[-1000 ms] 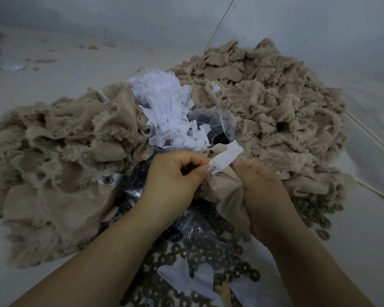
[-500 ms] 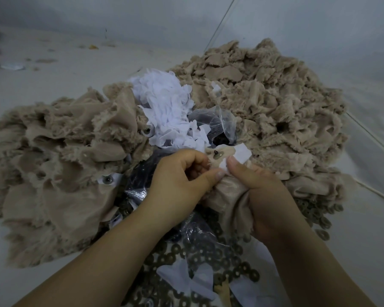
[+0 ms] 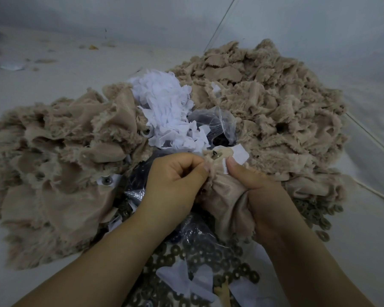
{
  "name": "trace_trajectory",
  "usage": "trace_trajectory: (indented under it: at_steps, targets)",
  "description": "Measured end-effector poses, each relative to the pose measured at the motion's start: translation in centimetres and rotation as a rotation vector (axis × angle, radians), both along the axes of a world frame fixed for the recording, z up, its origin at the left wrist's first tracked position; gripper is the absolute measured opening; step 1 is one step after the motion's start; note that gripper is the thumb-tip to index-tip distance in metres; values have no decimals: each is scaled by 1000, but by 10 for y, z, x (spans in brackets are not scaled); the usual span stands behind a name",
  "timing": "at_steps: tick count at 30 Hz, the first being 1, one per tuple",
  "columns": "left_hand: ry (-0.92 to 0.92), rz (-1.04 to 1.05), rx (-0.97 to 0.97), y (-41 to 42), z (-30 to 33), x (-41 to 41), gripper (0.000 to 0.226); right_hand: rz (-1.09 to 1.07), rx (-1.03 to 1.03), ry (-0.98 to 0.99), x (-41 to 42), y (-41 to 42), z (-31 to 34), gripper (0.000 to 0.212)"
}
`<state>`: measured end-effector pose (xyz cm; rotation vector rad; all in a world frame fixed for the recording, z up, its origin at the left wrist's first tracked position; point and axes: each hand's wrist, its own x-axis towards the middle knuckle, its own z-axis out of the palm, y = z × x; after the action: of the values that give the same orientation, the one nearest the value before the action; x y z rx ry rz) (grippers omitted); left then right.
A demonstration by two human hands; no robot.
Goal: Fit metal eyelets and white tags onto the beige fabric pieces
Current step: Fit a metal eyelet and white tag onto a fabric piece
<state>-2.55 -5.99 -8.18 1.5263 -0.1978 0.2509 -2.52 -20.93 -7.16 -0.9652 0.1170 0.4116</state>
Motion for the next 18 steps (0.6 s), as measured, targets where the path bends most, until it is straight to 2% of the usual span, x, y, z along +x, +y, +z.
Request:
trace_trajectory:
  at_steps: [4, 8, 10, 12, 16, 18]
  targets:
    - [81, -10, -95, -1, 1, 1, 24, 38, 69, 64, -1, 3, 4, 41]
    - [-32, -44, 48, -3, 2, -1, 29, 64, 124, 97, -2, 3, 7, 52]
    - [-81, 7, 147, -4, 0, -1, 27, 77, 148, 122, -3, 4, 7, 54]
    - [-93, 36, 168, -5, -2, 0, 23, 52, 133, 134, -1, 4, 6, 54]
    - [25, -62, -10, -3, 2, 1, 24, 11, 123, 129, 0, 3, 6, 42]
    - [71, -85, -75, -2, 3, 1, 29, 2, 96, 110, 1, 3, 4, 43]
